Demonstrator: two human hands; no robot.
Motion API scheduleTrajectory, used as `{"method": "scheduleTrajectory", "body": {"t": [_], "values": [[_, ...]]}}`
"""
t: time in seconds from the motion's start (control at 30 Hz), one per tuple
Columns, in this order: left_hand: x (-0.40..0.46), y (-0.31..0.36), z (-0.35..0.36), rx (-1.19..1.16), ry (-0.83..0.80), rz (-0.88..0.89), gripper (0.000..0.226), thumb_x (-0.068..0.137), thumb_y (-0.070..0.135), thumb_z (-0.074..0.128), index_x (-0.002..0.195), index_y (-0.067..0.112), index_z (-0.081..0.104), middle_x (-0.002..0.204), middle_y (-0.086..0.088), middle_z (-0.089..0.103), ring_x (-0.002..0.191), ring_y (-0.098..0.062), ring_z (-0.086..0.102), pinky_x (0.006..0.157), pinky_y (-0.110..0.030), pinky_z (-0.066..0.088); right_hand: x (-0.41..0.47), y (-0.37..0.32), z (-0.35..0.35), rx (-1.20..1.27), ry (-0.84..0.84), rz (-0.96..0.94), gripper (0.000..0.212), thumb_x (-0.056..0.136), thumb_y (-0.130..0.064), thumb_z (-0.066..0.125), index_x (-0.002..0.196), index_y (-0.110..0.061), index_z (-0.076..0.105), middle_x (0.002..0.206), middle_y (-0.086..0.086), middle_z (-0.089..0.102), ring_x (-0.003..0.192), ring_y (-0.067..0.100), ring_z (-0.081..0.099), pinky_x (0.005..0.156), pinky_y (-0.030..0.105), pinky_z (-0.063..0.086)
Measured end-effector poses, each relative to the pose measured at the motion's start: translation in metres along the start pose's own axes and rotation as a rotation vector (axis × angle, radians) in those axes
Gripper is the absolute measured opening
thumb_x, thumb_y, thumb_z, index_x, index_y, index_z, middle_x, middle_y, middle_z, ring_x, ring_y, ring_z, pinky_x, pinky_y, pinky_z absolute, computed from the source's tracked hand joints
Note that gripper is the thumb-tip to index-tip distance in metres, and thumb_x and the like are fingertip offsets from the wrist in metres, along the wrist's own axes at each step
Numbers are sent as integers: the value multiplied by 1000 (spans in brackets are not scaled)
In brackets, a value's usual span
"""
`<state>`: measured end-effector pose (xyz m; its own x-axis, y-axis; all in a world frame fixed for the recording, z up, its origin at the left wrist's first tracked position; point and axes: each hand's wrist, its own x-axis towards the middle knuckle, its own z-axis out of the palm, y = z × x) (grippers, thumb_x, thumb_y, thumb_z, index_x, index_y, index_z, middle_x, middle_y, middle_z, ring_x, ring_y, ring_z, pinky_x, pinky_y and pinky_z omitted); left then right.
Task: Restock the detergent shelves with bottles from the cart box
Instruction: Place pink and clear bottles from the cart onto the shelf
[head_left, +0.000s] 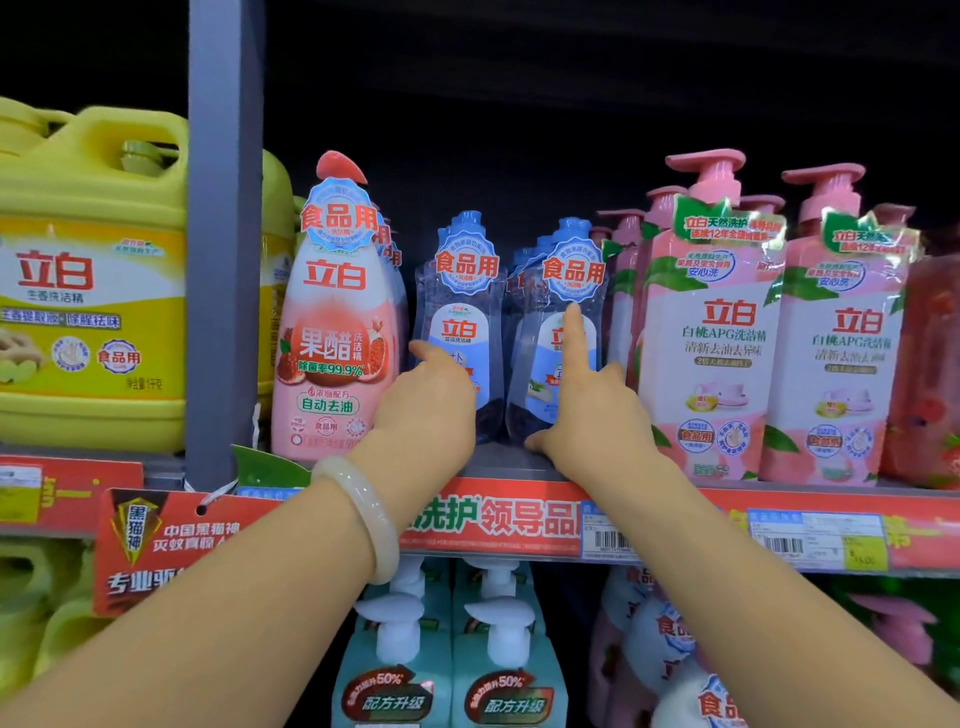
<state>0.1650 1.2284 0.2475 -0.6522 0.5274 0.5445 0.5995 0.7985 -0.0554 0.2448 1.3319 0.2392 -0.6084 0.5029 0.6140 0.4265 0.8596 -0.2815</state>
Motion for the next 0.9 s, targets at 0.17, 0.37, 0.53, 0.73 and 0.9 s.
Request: {"method": "scheduleTrajectory", "body": {"t": [0.17,0.37,0.53,0.73,0.9], "values": [[4,-4,1,11,-19,-4,47,93,20,58,131,-3,45,135,-21,45,118,-31,54,89,-32,47,-2,0,-3,23,-4,40,127,74,-27,79,147,-17,-24,127,23,44,102,35,57,70,32,35],[5,-1,0,-10,-19,-20,47,93,19,58,131,-3,43,136,-20,43,120,-30,53,90,-32,47,-1,-3,-4,-10,-3,48,126,74,-30,80,147,-14,-22,128,23,44,104,34,57,70,31,34],[6,-2,2,7,7,-16,45,93,20,58,131,-1,45,134,-19,44,118,-30,54,89,-31,47,-2,-4,-3,-34,6,46,126,73,-29,80,148,-13,-21,127,23,45,101,33,59,69,30,36],[0,-2,1,-20,0,-25,43,92,21,59,127,-2,48,131,-20,47,115,-31,56,88,-33,48,-6,-7,-4,-158,-7,37,111,81,-24,73,149,-9,-13,128,23,46,104,33,59,69,33,38],[-27,-10,-24,-298,130,-83,42,91,27,60,119,0,46,121,-19,57,111,-35,56,76,-34,41,-30,-23,-30,-188,56,-120,64,88,-29,64,137,-8,29,133,13,39,119,32,45,82,39,44]]}}
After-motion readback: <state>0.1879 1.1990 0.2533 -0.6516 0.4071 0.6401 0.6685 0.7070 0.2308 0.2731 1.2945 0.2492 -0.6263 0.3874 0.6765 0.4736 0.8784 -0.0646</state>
